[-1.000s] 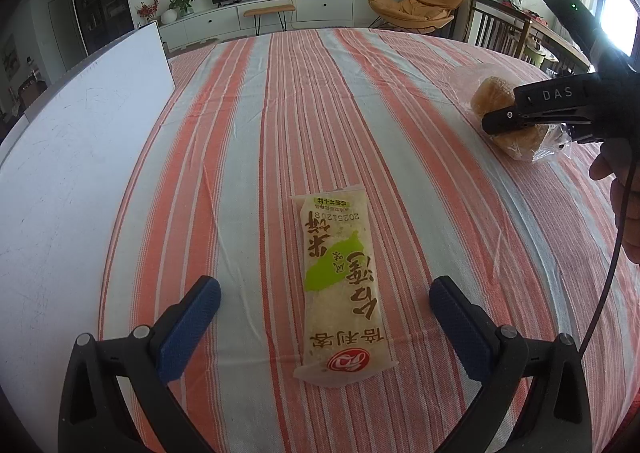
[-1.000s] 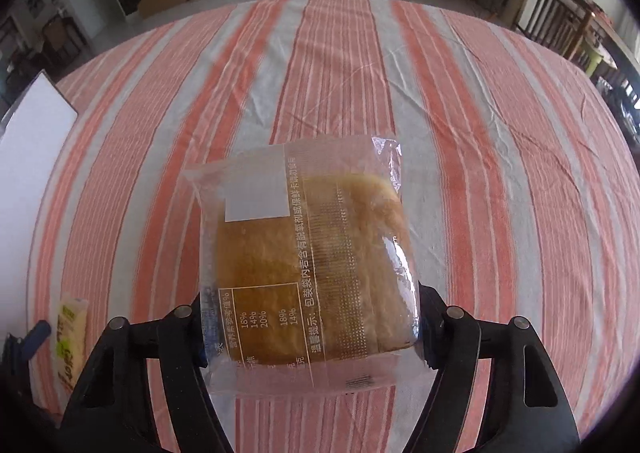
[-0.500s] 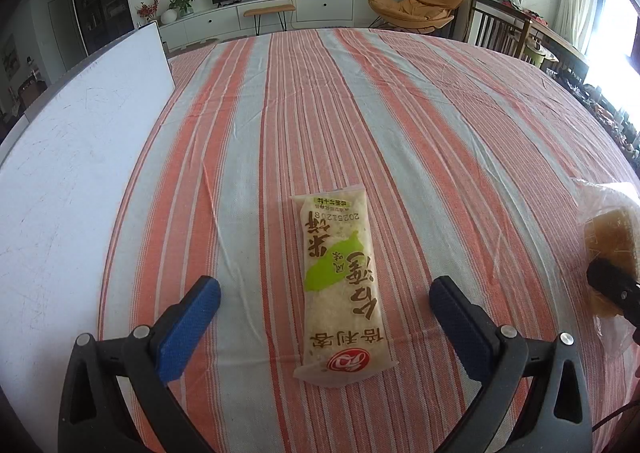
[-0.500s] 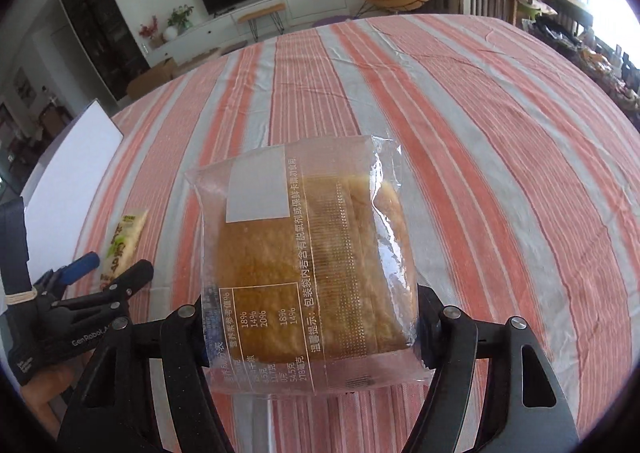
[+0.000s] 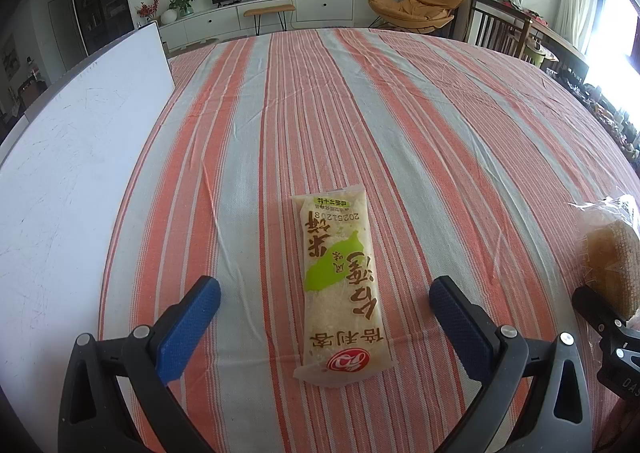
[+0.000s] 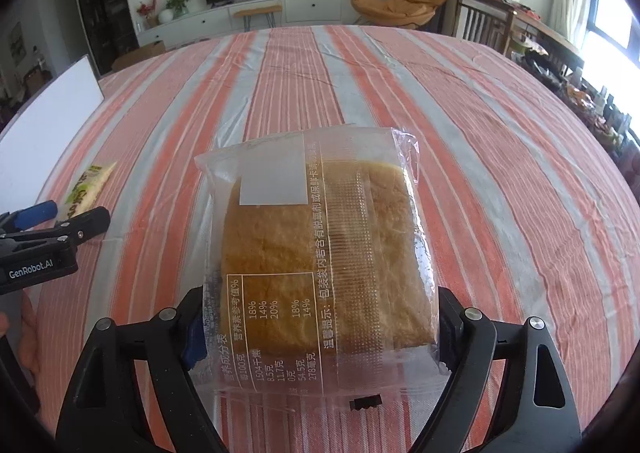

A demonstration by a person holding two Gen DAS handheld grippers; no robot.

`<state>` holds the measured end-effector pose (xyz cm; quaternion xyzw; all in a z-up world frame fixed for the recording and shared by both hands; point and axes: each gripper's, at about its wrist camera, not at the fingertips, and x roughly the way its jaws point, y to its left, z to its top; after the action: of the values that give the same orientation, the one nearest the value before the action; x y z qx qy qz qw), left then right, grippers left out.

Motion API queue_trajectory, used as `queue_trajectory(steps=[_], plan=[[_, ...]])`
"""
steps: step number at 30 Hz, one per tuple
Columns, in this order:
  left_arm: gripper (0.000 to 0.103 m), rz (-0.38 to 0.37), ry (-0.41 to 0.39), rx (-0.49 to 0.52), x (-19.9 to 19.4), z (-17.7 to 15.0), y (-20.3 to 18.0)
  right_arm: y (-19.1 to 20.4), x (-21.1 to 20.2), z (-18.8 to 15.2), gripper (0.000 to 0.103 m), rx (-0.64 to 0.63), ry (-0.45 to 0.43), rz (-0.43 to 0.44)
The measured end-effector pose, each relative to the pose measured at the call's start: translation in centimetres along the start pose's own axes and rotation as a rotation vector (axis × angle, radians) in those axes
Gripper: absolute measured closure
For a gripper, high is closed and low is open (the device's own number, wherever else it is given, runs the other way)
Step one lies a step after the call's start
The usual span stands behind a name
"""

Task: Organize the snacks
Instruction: 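Lift the bread bag with the right tool and hold it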

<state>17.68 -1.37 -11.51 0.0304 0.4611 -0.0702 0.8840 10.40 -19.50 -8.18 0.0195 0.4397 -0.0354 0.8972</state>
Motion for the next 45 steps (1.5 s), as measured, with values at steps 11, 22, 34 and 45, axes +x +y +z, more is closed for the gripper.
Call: queue_trajectory(steps=[11,22,34,45], plan=[[0.000,0.000,0.000,0.000,0.0,0.0,0.0,-0.1,-0.2,-0.4,0.015,-0.003,-0.001,0.004],[0.000,0.000,0.000,0.000,0.0,0.0,0.0,0.0,-0.2,-0.4,0.015,-0.003,0.000,0.004],[0.000,0.000,0.000,0.000,0.0,0.0,0.0,0.0,-0.3,-0.4,0.014,-0.002,-0.001,0.003],[0.000,-0.099,0.165,0.022,-0.1,1.2,1.2,0.0,-0.4,-0.5,0.014,0.000,-0.002,0.011]])
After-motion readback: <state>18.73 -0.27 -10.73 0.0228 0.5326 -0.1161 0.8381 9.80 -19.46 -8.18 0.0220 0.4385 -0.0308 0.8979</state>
